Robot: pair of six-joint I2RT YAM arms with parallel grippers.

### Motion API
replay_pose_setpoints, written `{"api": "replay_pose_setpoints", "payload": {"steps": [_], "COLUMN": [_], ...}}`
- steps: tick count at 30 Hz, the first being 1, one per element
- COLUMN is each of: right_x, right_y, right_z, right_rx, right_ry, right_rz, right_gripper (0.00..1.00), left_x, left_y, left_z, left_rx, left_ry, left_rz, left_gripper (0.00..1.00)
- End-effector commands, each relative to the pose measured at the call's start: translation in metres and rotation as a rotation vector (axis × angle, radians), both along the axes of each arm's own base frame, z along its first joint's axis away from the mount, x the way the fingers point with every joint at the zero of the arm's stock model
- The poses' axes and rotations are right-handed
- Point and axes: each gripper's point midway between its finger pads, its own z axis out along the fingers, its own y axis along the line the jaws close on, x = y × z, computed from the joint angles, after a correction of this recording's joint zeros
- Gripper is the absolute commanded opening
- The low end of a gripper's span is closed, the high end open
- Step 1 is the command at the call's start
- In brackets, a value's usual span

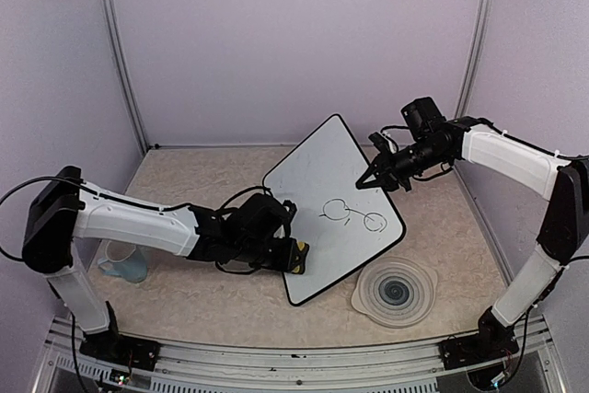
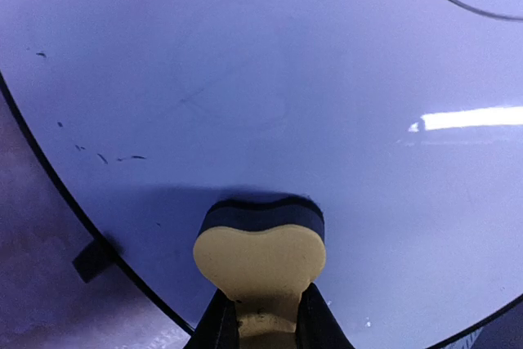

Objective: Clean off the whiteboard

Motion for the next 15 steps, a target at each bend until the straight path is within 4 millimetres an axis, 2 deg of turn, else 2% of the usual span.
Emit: {"api": "replay_pose_setpoints", "payload": {"steps": [1, 5, 9, 12, 13, 15], "right_x": [0.015, 0.015, 0.015, 0.016, 0.016, 0.016], "right_y": [0.015, 0.02, 0.027, 0.031, 0.032, 0.034], "right_z": [0.003, 0.004, 0.009, 0.011, 0.011, 0.01], "right_rx": [0.06, 0.074, 0.093, 0.093, 0.092, 0.089], "right_ry": [-0.021, -0.013, -0.017, -0.02, -0.022, -0.025], "right_rz": [-0.007, -0.01, -0.007, -0.003, -0.003, 0.0], "right_gripper": [0.0, 0.0, 0.0, 0.0, 0.0, 0.0], "left_x": [0.033, 0.06, 0.085, 0.096, 0.096, 0.092], "left_y": [0.008, -0.006, -0.018, -0.026, -0.03, -0.039], "left_z": [0.023, 0.046, 0.056, 0.045, 0.038, 0.038], "left_rx": [0.01, 0.01, -0.003, 0.007, 0.017, 0.021], "left_ry": [0.031, 0.039, 0.066, 0.118, 0.132, 0.14], "left_rz": [0.043, 0.019, 0.01, -0.015, -0.03, -0.061], "left_gripper": [0.0, 0.0, 0.0, 0.0, 0.0, 0.0]}}
